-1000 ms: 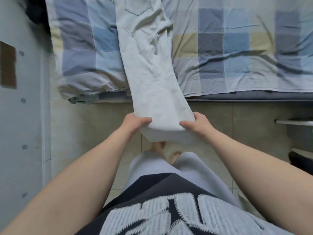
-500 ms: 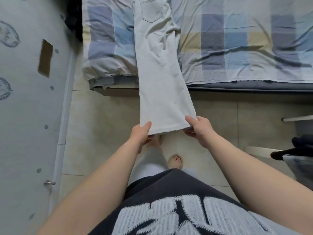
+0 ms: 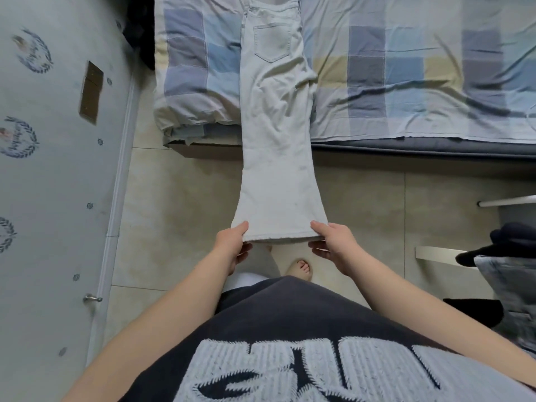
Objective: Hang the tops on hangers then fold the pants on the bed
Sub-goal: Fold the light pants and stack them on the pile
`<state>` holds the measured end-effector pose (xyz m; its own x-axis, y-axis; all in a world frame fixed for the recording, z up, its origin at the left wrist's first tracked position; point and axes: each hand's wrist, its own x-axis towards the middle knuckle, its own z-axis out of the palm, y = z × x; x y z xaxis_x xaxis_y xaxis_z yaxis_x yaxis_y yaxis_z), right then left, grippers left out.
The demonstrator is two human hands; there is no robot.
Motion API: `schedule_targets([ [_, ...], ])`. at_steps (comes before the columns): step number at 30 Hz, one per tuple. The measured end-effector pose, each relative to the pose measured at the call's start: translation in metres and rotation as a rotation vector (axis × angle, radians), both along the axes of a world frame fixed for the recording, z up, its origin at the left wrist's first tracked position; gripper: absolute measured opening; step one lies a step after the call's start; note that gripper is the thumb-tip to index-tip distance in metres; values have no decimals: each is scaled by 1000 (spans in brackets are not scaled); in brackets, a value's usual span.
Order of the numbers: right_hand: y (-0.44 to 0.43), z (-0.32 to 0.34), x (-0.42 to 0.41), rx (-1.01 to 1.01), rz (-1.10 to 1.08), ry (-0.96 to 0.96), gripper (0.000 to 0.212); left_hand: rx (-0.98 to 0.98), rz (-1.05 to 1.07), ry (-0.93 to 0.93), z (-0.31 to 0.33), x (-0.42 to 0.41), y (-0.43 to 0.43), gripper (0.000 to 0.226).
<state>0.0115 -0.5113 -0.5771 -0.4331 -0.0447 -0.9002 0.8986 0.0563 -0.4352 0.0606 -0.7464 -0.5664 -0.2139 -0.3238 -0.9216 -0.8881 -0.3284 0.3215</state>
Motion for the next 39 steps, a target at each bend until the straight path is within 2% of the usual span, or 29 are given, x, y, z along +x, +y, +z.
schedule_targets([
  [4, -20, 10, -65, 24, -53, 26, 20, 12, 108, 62, 5, -64, -17, 30],
  [7, -42, 14, -134, 17, -110, 50, 22, 90, 226, 113, 8, -131, -34, 16],
  [10, -69, 18, -212, 26, -152, 85, 14, 181, 325, 148, 12, -214, -58, 6],
  [18, -141, 34, -409, 104, -256, 79, 16, 273, 246, 134, 25, -426, -128, 14],
  [25, -174, 31, -540, 103, -290, 107, 12, 271, 209, 148, 20, -559, -164, 19],
  [32, -191, -14, -665, 121, -238, 99, 13, 214, 215, 173, -25, -673, -173, 14],
  [39, -208, -108, -790, 182, -75, 158, 16, 34, 200, 254, -117, -783, -179, 14],
])
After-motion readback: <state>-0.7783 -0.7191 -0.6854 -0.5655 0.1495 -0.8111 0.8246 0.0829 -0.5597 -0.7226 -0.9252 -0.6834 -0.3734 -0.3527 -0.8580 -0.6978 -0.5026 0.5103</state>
